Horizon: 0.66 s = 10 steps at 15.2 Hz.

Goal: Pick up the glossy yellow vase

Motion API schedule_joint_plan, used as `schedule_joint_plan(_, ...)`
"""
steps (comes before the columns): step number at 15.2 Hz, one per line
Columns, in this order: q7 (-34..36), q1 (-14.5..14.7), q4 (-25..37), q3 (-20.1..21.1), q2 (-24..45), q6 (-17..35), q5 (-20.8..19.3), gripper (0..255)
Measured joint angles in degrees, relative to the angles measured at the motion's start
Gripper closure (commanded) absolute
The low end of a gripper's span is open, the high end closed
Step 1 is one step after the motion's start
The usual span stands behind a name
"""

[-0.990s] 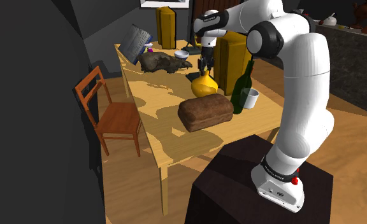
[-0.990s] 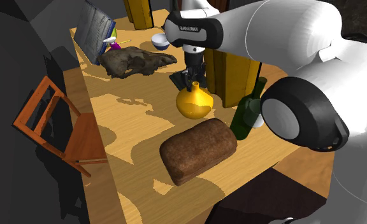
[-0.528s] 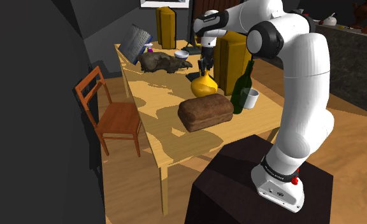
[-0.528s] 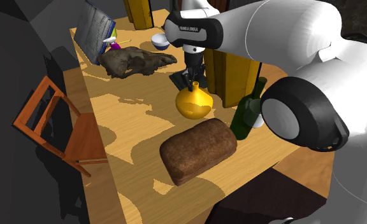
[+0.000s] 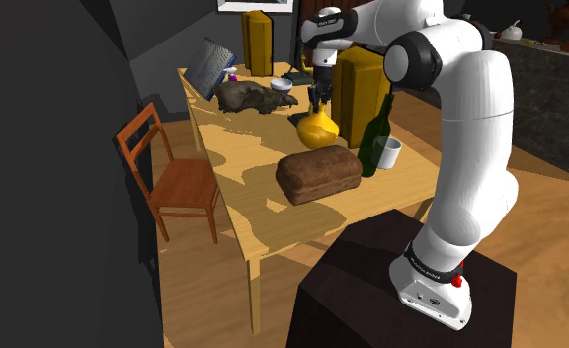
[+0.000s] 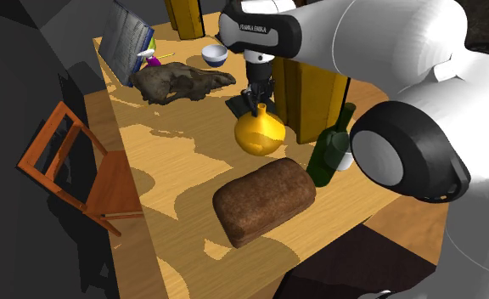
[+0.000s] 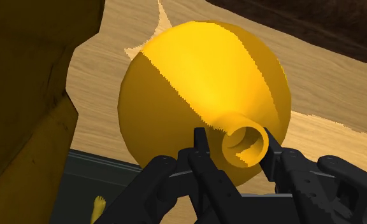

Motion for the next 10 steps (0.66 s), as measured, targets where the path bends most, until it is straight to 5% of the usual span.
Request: schedule_joint_plan(10, 0.6, -0.6, 6.9, -0.2, -0.3, -7.1, -0.2, 255)
